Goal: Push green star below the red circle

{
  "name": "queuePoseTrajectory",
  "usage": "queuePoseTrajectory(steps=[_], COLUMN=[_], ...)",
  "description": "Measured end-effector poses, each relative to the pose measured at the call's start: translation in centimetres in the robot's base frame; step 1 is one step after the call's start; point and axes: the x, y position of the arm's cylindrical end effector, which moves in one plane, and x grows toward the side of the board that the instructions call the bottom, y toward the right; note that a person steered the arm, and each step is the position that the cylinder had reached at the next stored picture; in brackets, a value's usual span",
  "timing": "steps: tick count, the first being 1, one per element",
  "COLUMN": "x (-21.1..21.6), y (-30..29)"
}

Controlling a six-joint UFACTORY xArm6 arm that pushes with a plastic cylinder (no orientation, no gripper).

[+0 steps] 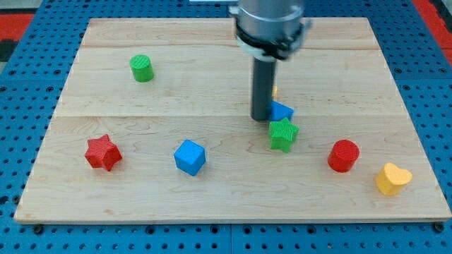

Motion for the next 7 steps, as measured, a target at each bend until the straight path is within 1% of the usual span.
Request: queuePoseTrajectory(steps=[1, 4, 5, 6, 7], x=[3.4, 3.0, 4.3, 7.6, 9.4], y=[2.1, 2.0, 2.4, 2.4, 2.8])
